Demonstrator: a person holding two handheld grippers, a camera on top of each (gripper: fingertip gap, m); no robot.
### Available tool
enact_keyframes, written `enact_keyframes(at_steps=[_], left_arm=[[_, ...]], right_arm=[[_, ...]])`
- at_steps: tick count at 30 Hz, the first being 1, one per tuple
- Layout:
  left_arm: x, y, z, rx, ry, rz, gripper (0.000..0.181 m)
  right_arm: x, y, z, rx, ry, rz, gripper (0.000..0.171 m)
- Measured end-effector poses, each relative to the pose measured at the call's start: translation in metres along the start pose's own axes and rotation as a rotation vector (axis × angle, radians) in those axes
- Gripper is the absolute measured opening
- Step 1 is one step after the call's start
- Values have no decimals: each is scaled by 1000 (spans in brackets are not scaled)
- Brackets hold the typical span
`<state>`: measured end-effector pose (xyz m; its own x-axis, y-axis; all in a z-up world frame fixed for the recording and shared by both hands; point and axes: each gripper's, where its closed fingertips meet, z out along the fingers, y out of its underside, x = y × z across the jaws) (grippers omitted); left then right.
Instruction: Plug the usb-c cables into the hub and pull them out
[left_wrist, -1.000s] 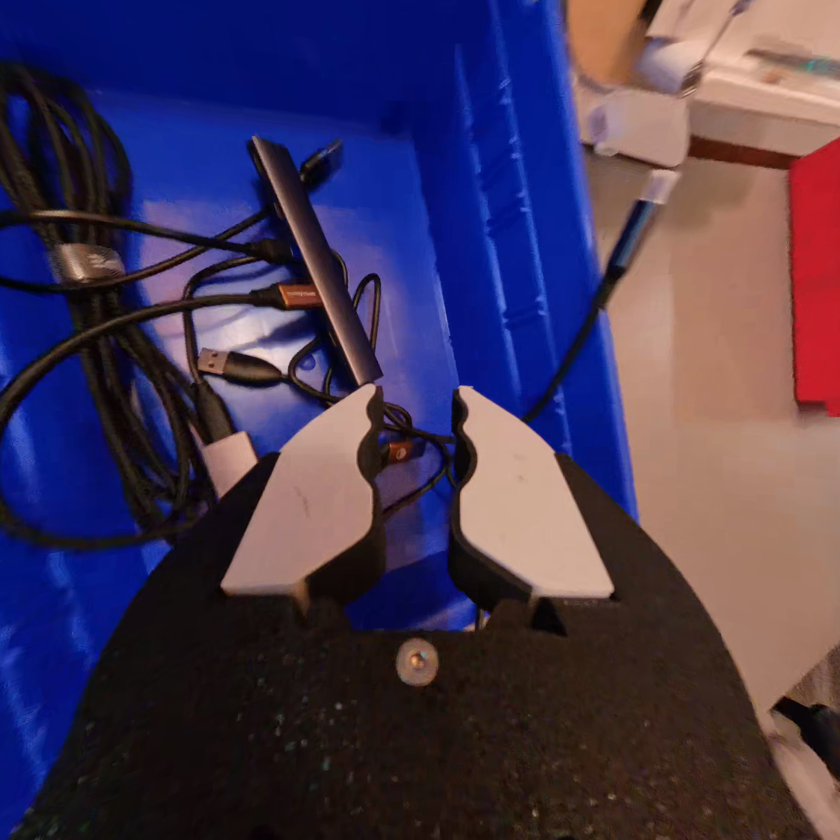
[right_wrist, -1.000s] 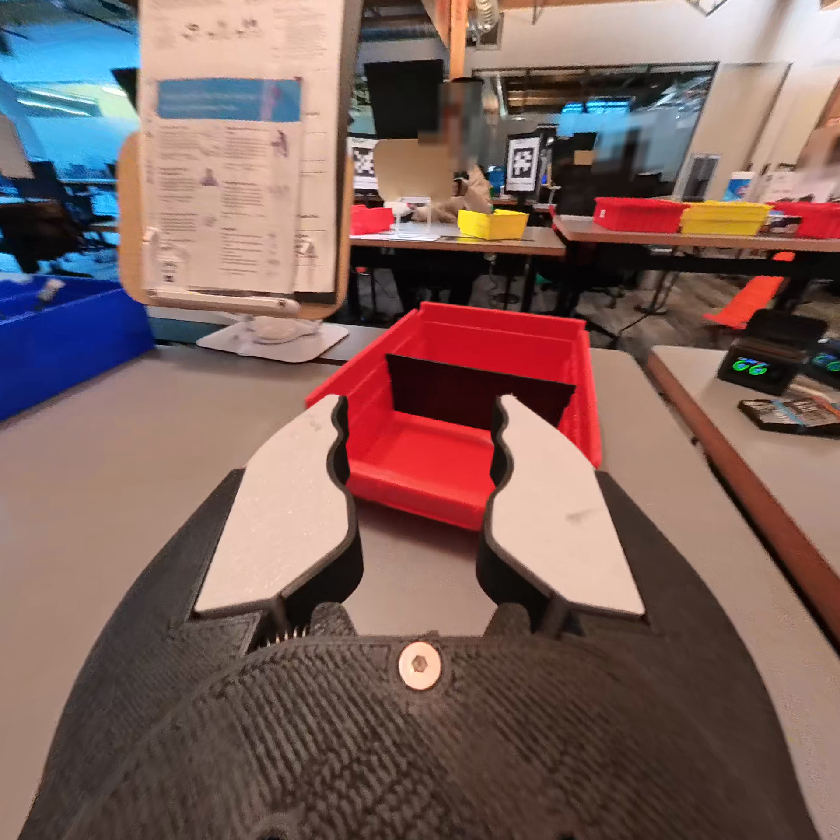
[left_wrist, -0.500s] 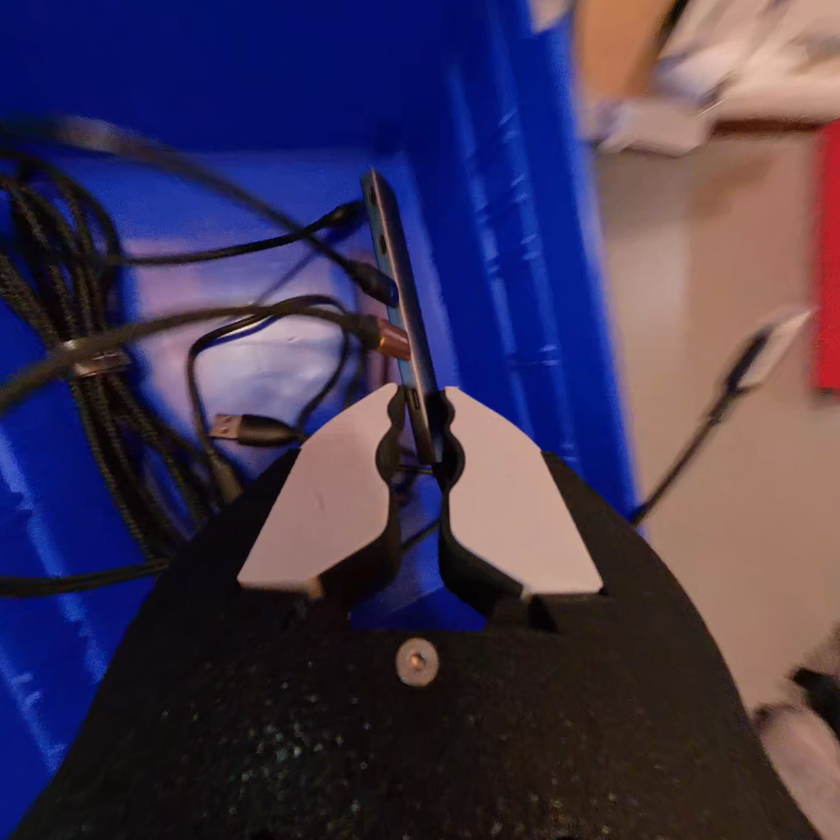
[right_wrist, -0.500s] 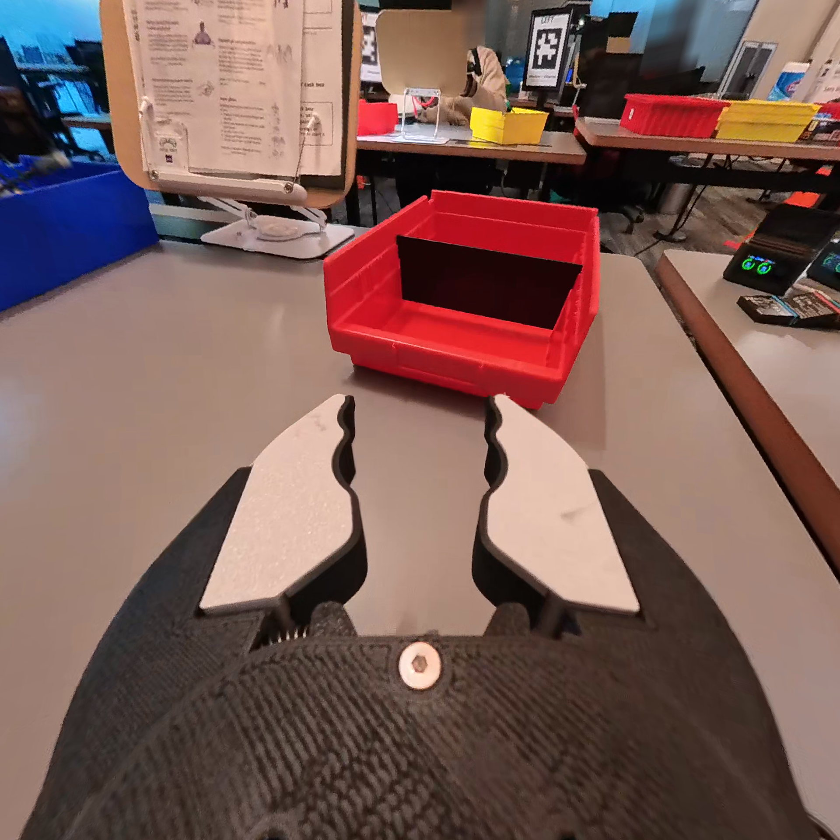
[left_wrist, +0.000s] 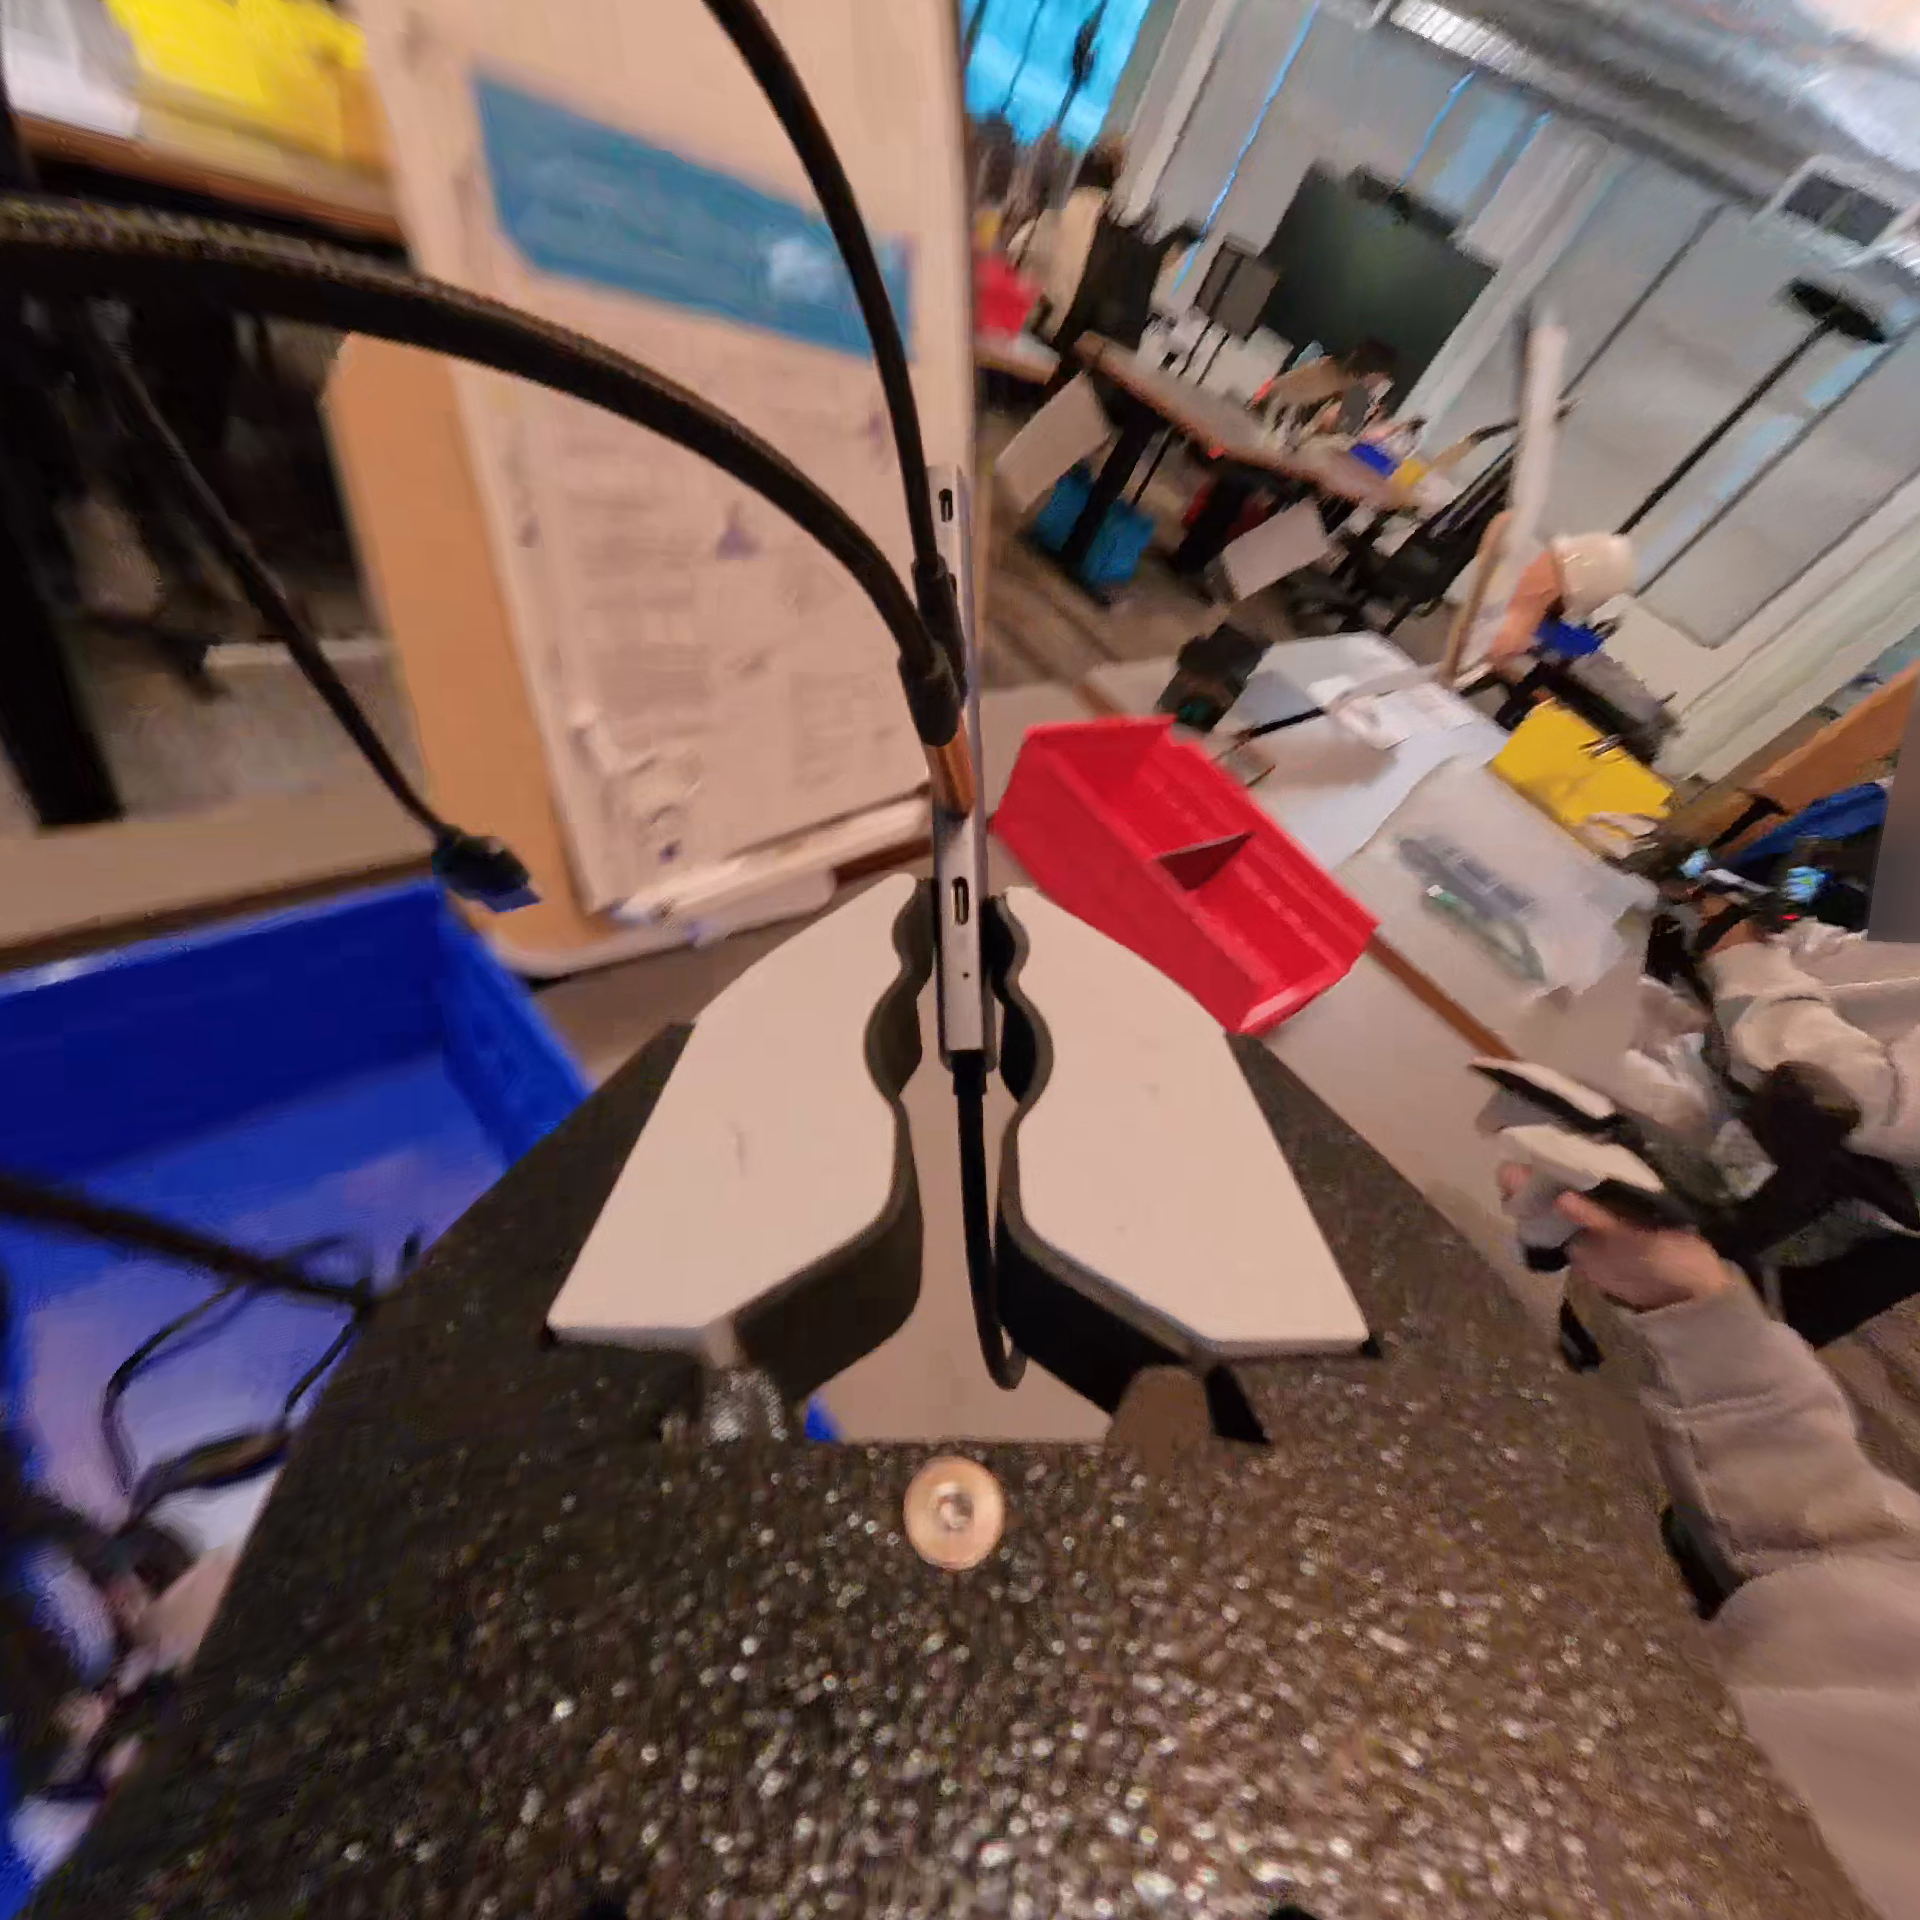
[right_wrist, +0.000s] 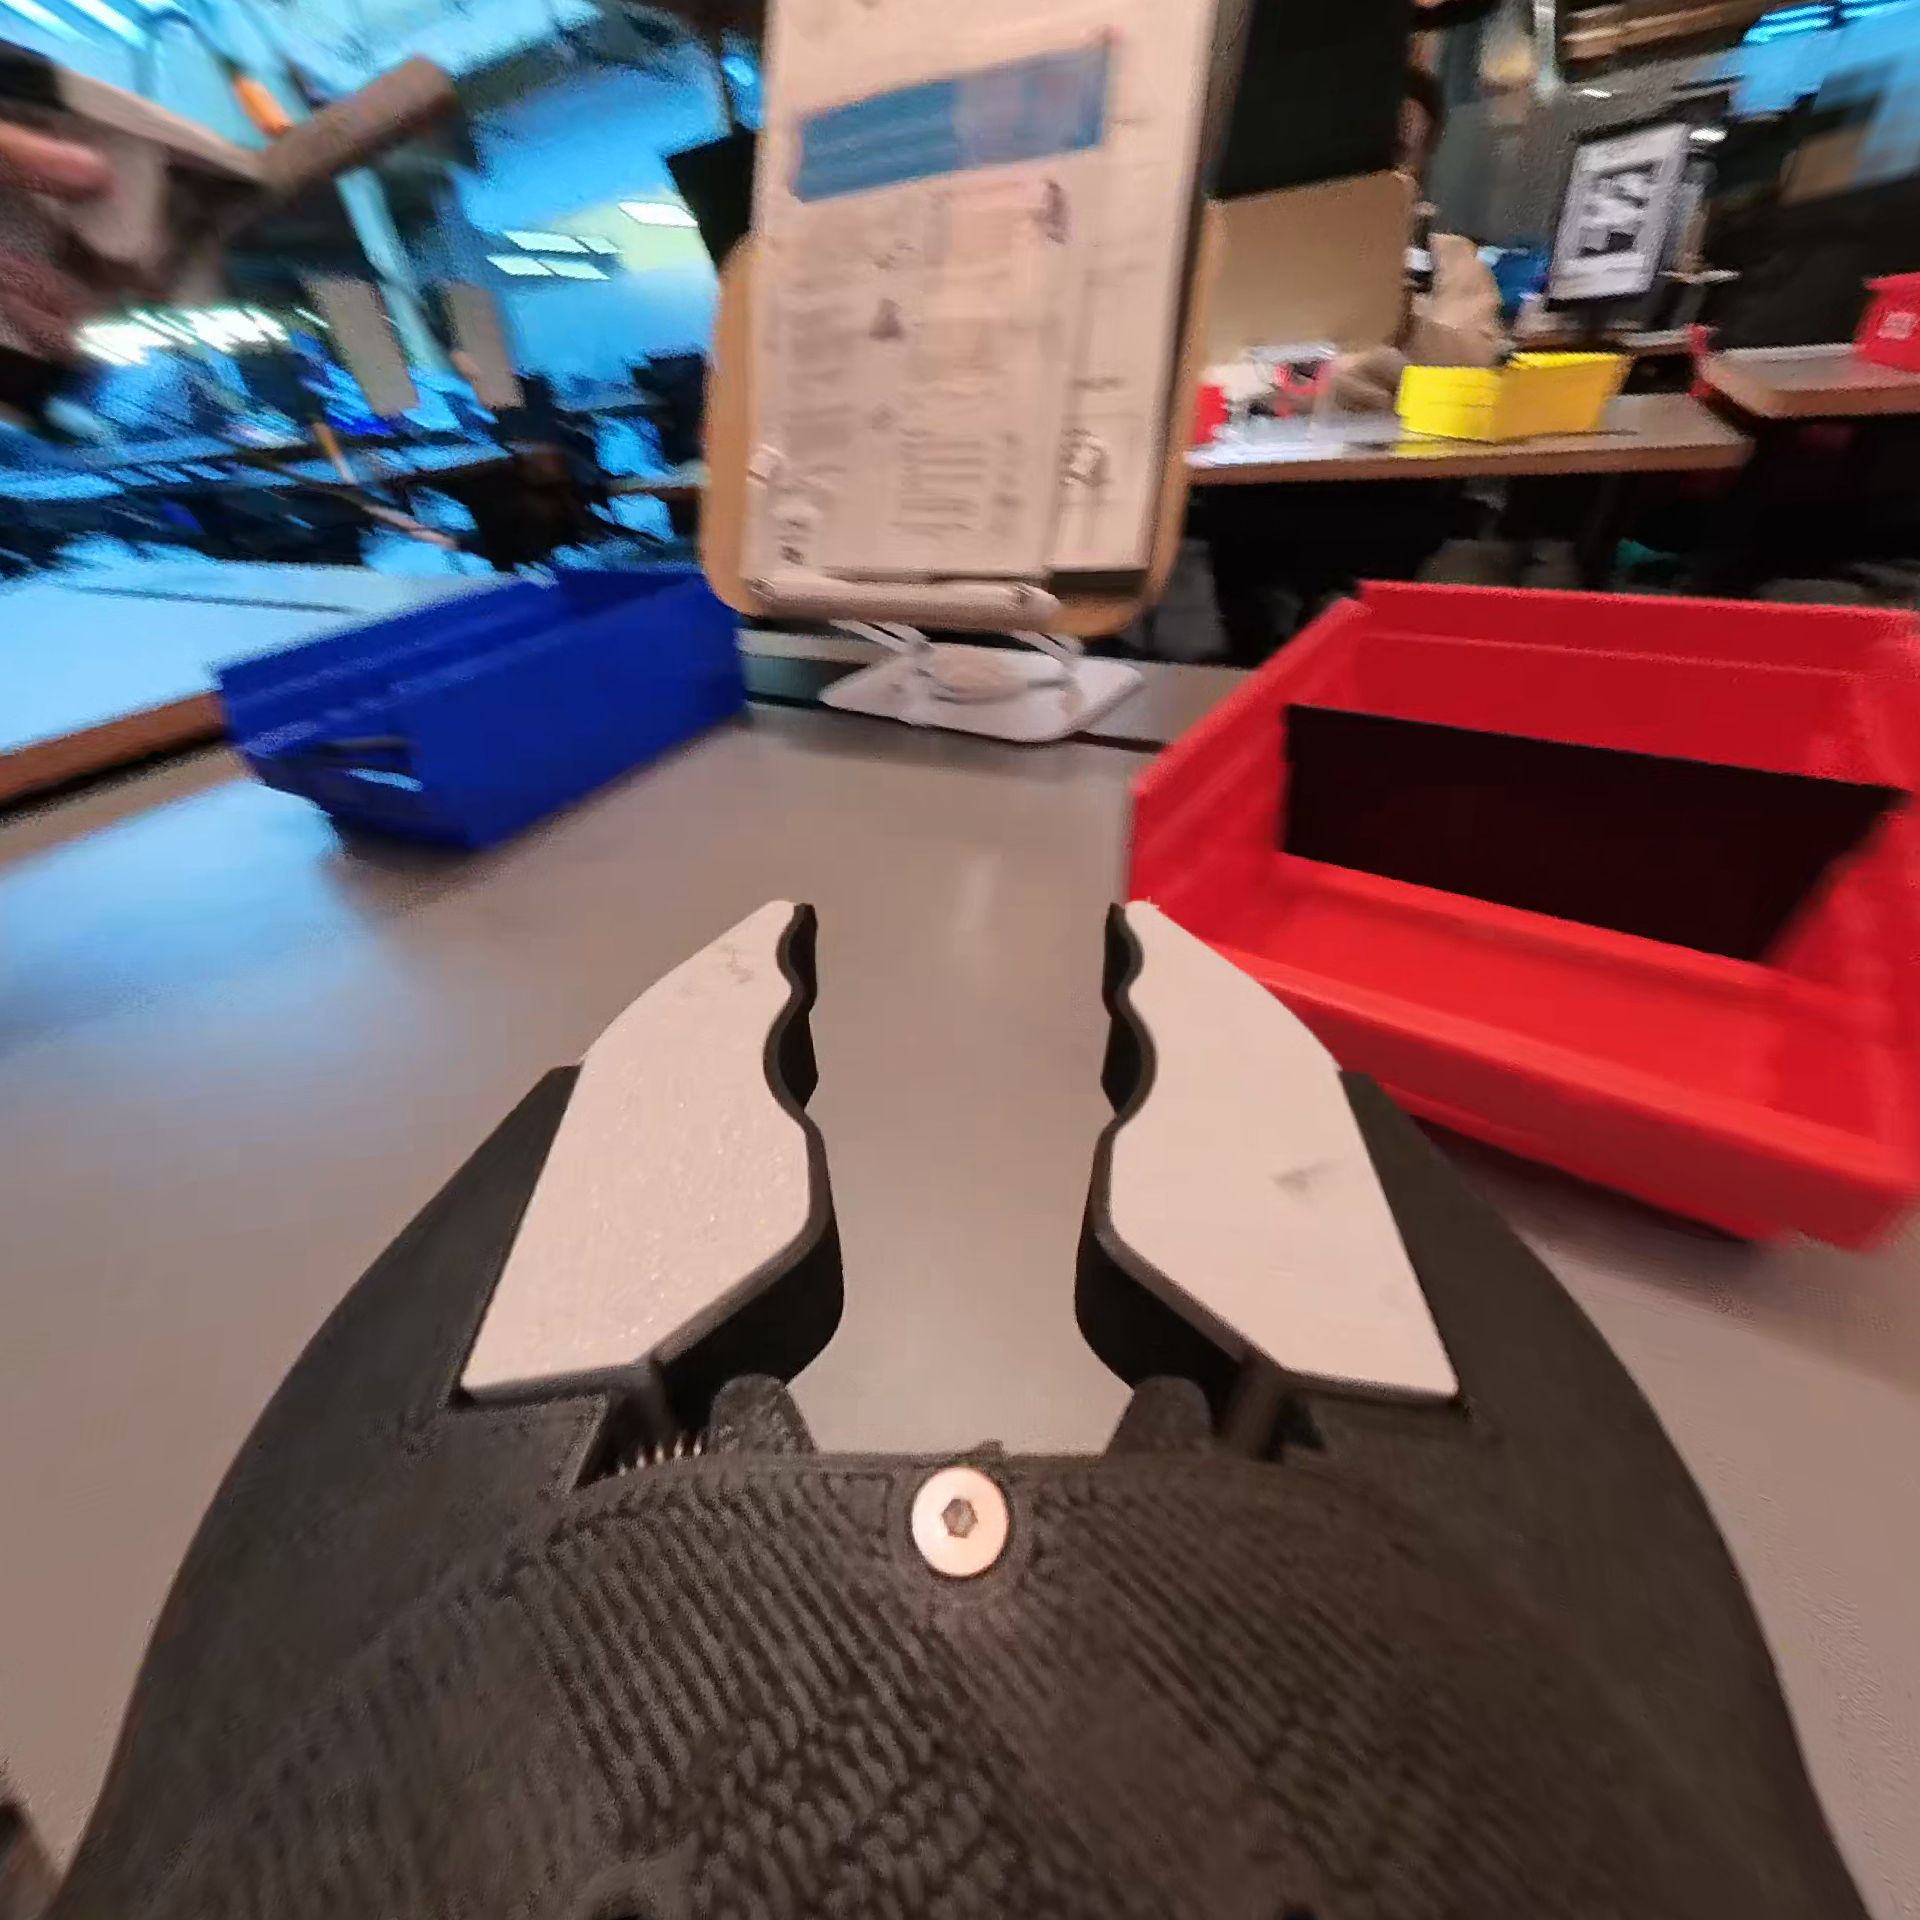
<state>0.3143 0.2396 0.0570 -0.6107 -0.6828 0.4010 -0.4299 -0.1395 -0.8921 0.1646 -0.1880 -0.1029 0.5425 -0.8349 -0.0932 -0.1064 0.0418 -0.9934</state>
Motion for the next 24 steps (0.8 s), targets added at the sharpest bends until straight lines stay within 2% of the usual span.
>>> enact_keyframes(at_steps=[2, 5, 8, 11, 13, 17, 19, 21, 24], left_arm=[[40, -15, 2, 79, 74, 28, 9], [96, -5, 19, 123, 218, -9, 8], [138, 37, 46, 125, 343, -114, 9], [170, 101, 76, 81, 452, -242, 9], [190, 149, 92, -17, 546, -320, 9], [208, 232, 103, -315, 673, -351, 9], [206, 255, 99, -438, 701, -302, 9], [202, 267, 93, -523, 739, -247, 9], [196, 281, 83, -659, 789, -161, 9]], right_arm=[[-28, -12, 15, 52, -96, 51, 55], [-70, -30, 38, 109, -245, 149, 56], [-95, -61, 53, 192, -319, 243, 56], [-97, -83, 62, 252, -309, 257, 53], [-81, -74, 74, 209, -255, 262, 54], [-70, -40, 81, 84, -314, 391, 59], [-72, -13, 79, -20, -376, 419, 58], [-85, 8, 73, -111, -512, 490, 49], [-97, 29, 68, -207, -624, 505, 43]])
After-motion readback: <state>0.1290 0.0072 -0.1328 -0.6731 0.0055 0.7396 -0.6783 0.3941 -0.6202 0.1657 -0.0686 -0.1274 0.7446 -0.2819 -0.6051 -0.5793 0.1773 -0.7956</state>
